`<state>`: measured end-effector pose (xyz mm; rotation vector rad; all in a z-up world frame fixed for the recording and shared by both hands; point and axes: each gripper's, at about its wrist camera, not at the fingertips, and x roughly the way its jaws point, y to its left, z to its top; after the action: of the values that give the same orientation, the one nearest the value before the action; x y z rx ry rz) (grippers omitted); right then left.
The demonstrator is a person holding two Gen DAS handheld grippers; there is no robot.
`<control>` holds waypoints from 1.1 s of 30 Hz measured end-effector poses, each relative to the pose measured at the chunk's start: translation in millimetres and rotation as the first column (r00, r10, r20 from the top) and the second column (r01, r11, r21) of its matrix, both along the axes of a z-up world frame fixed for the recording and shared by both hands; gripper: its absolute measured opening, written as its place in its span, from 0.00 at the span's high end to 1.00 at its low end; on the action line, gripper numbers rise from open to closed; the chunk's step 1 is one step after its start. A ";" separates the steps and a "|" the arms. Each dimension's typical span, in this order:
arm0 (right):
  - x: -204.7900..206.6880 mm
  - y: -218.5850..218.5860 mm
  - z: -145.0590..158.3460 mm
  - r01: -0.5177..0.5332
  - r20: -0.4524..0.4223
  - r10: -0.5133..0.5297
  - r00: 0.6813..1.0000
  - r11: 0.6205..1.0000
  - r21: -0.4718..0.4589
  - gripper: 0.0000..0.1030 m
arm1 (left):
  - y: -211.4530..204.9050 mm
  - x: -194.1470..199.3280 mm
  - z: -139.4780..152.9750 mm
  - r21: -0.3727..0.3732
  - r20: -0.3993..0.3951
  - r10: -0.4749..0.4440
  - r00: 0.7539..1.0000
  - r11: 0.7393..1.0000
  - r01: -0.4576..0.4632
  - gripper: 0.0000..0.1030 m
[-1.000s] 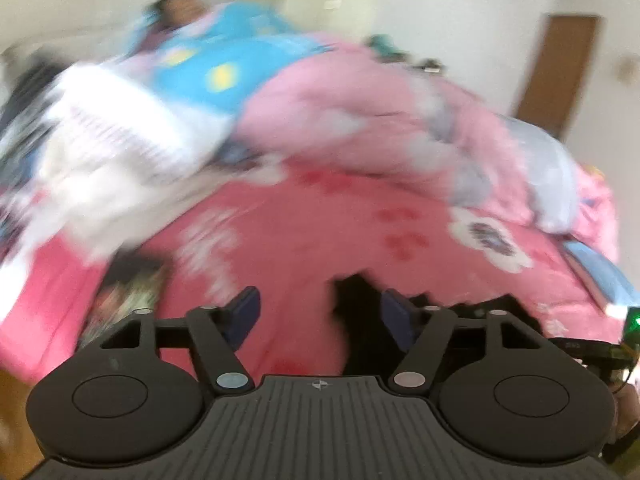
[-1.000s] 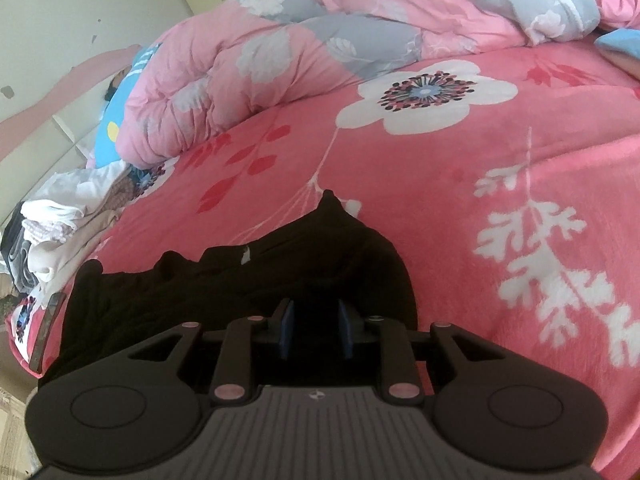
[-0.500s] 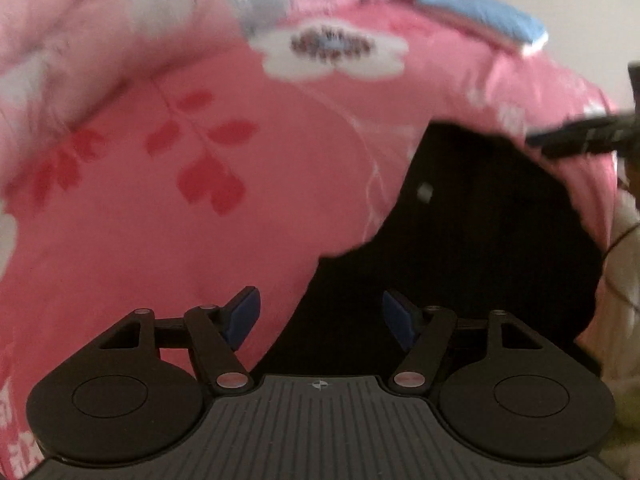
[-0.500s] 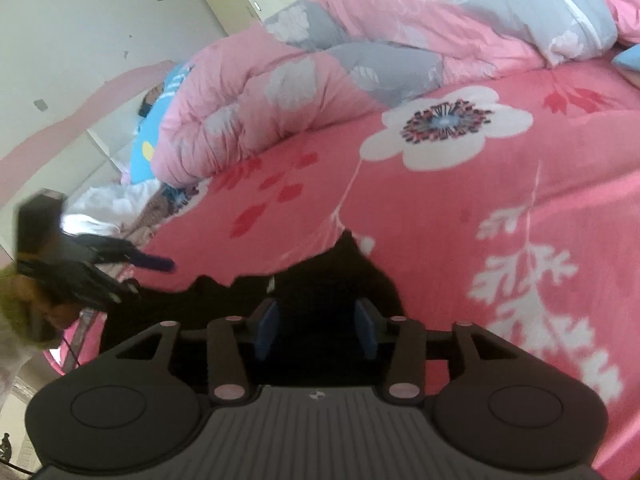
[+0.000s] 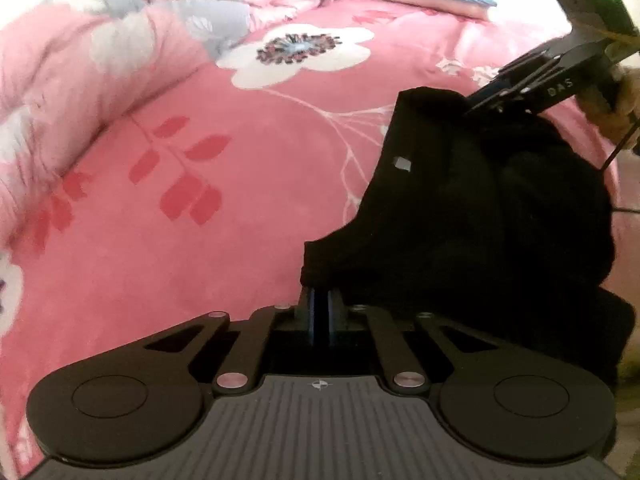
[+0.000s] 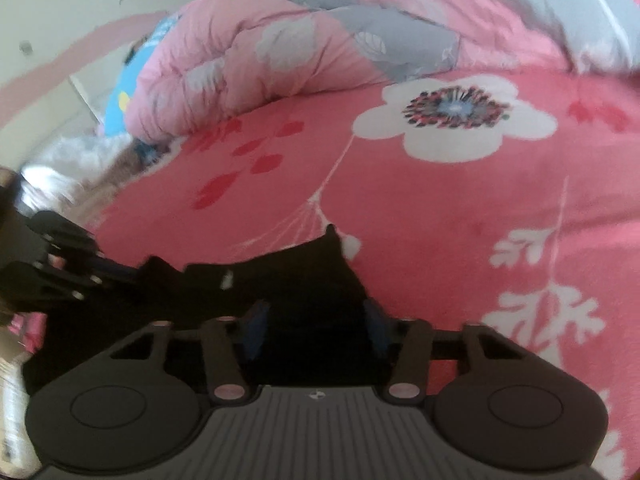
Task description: Fold clothes
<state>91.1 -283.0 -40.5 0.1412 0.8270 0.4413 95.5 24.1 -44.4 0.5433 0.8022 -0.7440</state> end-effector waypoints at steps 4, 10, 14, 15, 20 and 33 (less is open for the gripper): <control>-2.9 -1.2 14.0 0.037 0.060 -0.035 0.998 0.999 -0.040 0.93 | 4.3 1.8 14.5 -0.039 0.065 0.082 0.995 0.996 -0.080 0.98; 3.9 0.4 50.0 0.113 0.251 -0.075 0.965 0.984 -0.139 0.95 | 11.9 22.2 46.0 -0.130 0.156 0.250 0.956 0.964 -0.231 0.98; 33.0 -0.2 71.9 0.159 0.366 -0.081 0.927 0.969 -0.189 0.95 | 9.8 49.6 67.5 -0.211 0.210 0.342 0.916 0.930 -0.299 0.98; 43.7 -0.8 76.4 0.170 0.386 -0.083 0.919 0.965 -0.198 0.95 | 8.3 57.9 73.5 -0.233 0.222 0.360 0.906 0.922 -0.310 0.98; 112.6 -2.1 86.3 0.243 0.449 -0.113 0.886 0.939 -0.243 0.95 | -14.0 117.8 87.3 -0.263 0.279 0.411 0.868 0.902 -0.343 0.98; 273.2 -12.0 35.4 0.337 0.324 -0.273 0.906 0.928 -0.160 0.95 | -43.8 245.3 15.7 -0.148 0.225 0.473 0.852 0.881 -0.450 0.97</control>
<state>364.3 -295.0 -5.0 0.0038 0.5372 0.0687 340.8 -19.7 -28.7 0.3326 0.6193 -0.2526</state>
